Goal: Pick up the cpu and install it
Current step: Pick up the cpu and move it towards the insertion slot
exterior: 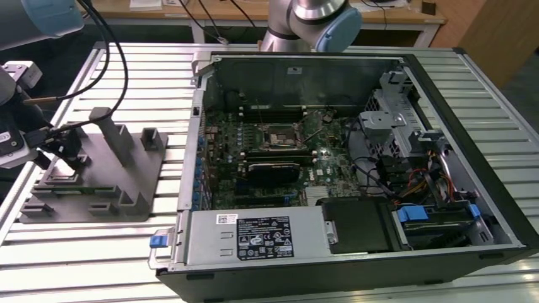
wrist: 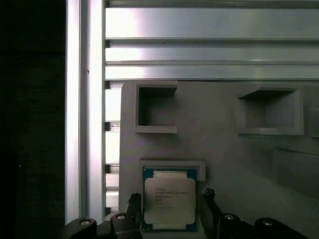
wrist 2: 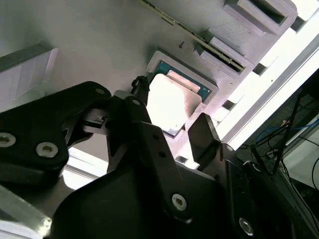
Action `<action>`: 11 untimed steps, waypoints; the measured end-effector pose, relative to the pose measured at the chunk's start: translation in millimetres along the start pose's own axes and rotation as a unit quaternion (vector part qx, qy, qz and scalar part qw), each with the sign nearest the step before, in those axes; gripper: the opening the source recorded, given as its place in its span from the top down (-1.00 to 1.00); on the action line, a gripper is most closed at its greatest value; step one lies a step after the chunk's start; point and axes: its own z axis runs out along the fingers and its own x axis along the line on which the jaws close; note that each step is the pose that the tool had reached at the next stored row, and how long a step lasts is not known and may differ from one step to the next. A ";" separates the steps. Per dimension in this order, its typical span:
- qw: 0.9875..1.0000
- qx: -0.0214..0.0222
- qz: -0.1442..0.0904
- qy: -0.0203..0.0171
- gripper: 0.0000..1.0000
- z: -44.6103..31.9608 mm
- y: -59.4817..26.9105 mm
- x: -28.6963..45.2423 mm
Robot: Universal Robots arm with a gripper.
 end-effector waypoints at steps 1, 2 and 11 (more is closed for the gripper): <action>1.000 0.000 0.000 0.000 -0.18 0.2 0.0 0.0; 1.000 0.000 0.003 0.000 -0.18 0.6 0.0 0.1; 1.000 0.000 0.015 -0.001 -0.18 6.2 1.0 0.4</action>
